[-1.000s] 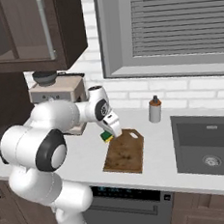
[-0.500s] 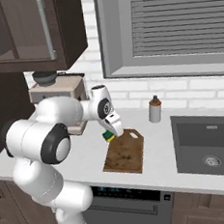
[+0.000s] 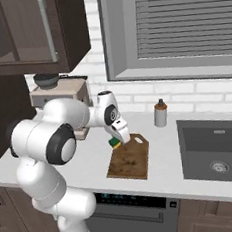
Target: Pick up the sponge from the counter and clean the cutting board by briefly scrubbing or pressing down on the cutting board. Once finished, release the sponge.
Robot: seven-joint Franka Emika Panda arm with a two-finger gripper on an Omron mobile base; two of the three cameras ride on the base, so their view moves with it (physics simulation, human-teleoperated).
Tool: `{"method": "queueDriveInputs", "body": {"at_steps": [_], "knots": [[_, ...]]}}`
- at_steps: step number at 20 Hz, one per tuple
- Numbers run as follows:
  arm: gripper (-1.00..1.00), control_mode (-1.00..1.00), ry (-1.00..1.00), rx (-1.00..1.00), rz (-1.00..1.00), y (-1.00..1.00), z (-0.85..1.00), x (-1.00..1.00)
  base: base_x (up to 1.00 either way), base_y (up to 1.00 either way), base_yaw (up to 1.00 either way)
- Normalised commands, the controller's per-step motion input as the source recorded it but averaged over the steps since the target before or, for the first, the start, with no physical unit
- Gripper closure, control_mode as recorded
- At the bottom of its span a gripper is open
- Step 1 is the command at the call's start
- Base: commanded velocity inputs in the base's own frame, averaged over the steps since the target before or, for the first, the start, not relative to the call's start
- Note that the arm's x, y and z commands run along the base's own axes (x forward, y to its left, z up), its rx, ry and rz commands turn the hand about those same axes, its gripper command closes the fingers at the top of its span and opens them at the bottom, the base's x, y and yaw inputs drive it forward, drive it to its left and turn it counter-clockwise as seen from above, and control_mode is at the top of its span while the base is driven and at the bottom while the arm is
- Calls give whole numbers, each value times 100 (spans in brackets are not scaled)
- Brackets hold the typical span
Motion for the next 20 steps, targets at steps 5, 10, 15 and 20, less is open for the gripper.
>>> {"method": "queueDriveInputs", "body": {"at_steps": [5,10,15,20], "knots": [[100,-100,0,0,0,-1,-30,3,0,0,0],[100,-100,0,0,0,0,-27,11,0,0,0],[100,-100,0,0,0,0,-7,37,0,0,0],[100,-100,0,0,0,0,-5,46,0,0,0]]}}
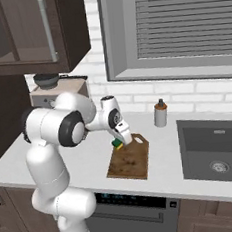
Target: Pick up the sponge from the counter and clean the cutting board by briefly scrubbing or pressing down on the cutting board. Once finished, release the sponge.
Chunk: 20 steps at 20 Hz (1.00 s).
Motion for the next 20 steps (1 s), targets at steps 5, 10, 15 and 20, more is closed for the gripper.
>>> {"method": "queueDriveInputs", "body": {"at_steps": [5,10,15,20], "knots": [[100,-100,0,0,0,-3,-39,21,0,0,0],[100,-100,-1,0,0,-11,-41,13,0,0,0],[100,-100,0,0,0,-24,-45,1,0,0,0],[100,-100,-3,2,0,-38,-6,-28,0,0,0]]}}
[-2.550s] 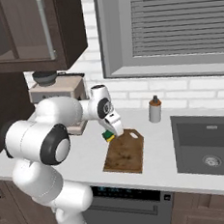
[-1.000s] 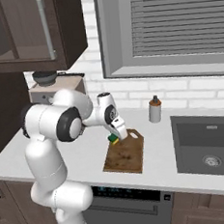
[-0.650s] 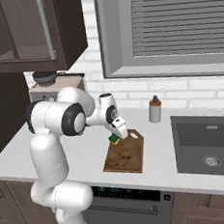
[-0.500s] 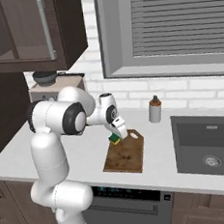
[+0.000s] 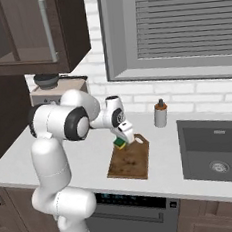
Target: Pick up the sponge from the counter and clean the cutting board by briefly scrubbing or pressing down on the cutting board. Once finished, release the sponge.
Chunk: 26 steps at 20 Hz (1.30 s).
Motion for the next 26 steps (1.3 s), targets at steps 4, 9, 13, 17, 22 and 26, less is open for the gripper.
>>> {"method": "queueDriveInputs", "body": {"at_steps": [4,9,13,17,22,26], "knots": [[100,-100,-4,2,0,-32,-11,-50,0,0,0],[100,-100,-1,2,0,-22,-37,-62,0,0,0],[100,-100,0,0,0,-14,-49,-21,0,0,0],[100,-100,-1,1,0,-37,-35,-36,0,0,0],[100,-100,-5,2,0,-25,-14,-98,0,0,0],[100,-100,-5,1,0,-8,-21,-96,0,0,0]]}}
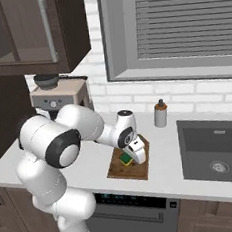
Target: Pick up the sponge from the counter and clean the cutting board by briefly scrubbing or pressing down on the cutting board. Once finished, release the sponge.
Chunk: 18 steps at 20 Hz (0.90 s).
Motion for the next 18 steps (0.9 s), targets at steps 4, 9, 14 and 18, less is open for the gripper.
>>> {"method": "queueDriveInputs", "body": {"at_steps": [4,9,14,18], "knots": [[100,-100,0,1,0,0,-53,-77,0,0,0],[100,-100,-1,0,0,3,-41,-65,0,0,0],[100,-100,-5,0,0,24,-2,-26,0,0,0],[100,-100,-2,0,0,31,-15,-1,0,0,0]]}}
